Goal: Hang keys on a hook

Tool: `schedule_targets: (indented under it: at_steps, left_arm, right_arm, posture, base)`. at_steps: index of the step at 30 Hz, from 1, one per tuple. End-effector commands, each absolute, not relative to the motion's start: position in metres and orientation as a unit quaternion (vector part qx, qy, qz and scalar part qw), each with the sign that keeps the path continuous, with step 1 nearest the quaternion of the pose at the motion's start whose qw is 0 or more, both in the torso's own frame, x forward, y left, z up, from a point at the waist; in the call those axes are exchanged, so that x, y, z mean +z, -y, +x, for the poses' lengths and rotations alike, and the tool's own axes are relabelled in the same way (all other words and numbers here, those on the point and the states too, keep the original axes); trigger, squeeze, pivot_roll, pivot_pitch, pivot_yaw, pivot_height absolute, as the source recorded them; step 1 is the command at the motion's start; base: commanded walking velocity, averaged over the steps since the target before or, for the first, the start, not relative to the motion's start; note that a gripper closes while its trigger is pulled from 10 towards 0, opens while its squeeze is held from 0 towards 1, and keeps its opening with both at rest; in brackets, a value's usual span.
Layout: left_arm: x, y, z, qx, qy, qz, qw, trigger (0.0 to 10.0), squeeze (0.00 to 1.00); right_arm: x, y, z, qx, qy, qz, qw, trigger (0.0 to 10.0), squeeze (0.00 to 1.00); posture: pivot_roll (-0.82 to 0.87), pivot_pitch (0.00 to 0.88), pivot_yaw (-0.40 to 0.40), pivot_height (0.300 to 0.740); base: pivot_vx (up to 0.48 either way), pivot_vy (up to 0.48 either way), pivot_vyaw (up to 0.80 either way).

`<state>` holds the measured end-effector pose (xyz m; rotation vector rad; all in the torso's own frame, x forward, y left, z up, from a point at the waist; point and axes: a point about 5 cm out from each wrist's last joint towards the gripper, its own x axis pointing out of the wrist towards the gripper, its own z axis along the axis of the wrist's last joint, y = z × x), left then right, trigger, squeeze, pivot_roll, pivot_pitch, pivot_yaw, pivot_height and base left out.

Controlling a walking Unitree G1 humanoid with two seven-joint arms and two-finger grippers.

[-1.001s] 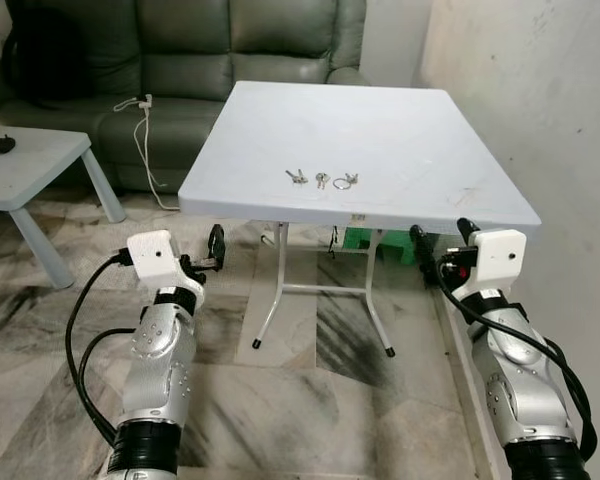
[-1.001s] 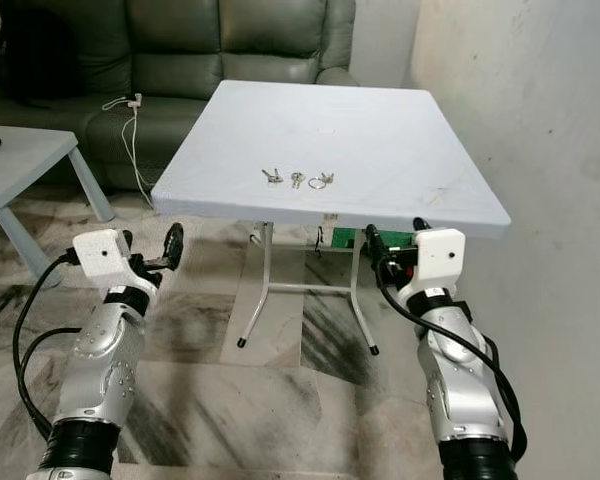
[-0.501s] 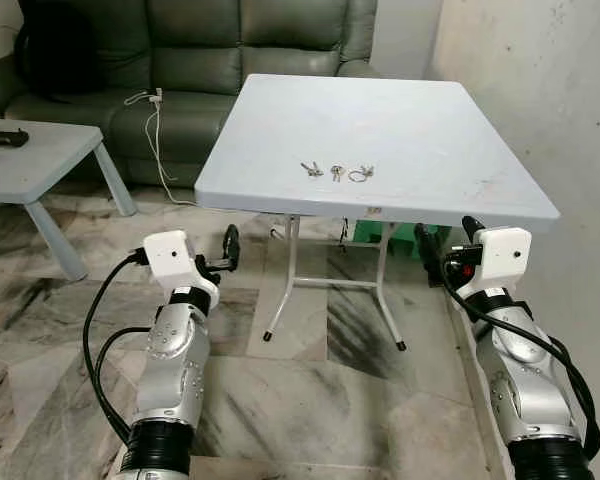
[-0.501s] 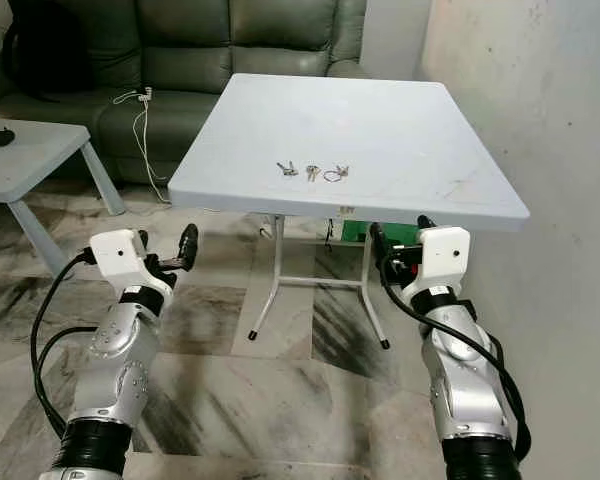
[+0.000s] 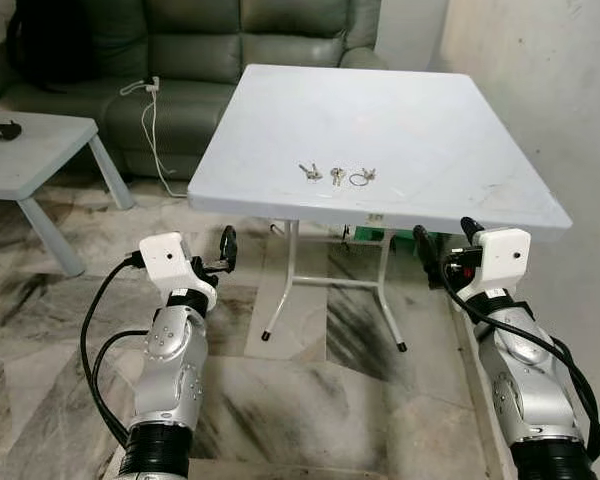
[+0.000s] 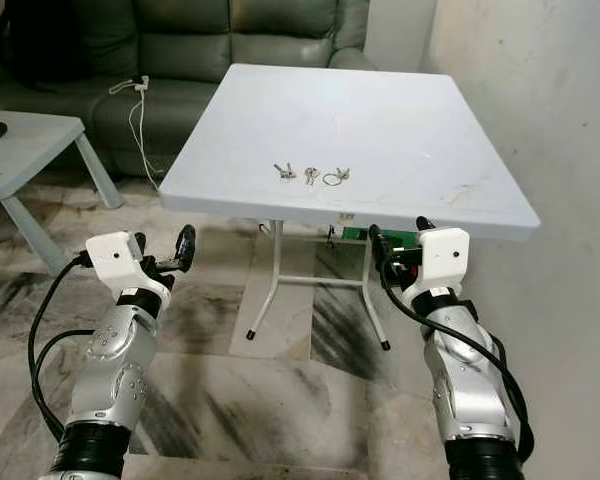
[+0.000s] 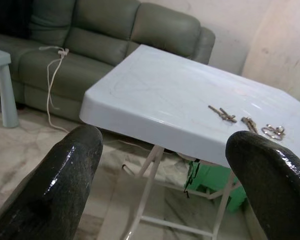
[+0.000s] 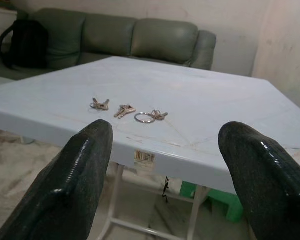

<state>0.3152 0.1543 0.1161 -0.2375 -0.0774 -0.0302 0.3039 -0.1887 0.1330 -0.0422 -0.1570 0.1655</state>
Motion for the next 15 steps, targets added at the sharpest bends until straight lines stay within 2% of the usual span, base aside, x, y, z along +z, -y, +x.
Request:
schedule_targets:
  at_steps: [1,15]
  left_arm:
    - [0.1199,-0.1551,0.3145,-0.014,0.044,-0.117,0.992,10.0,0.00]
    - [0.1209,-0.1549,0.3139,-0.014,0.045,-0.121,0.992,10.0,0.00]
  right_arm:
    - [0.1348,0.1888,0.3048,0.086,0.081,-0.023,0.993,10.0,0.00]
    - [0.1340,0.1873,0.3026,0.092,0.080,-0.023,0.992,10.0,0.00]
  posture:
    - [0.02,0.000,-0.056,0.740]
    - [0.02,0.000,-0.057,0.740]
  base:
    - [0.300,0.000,0.00]
    - [0.318,0.000,0.00]
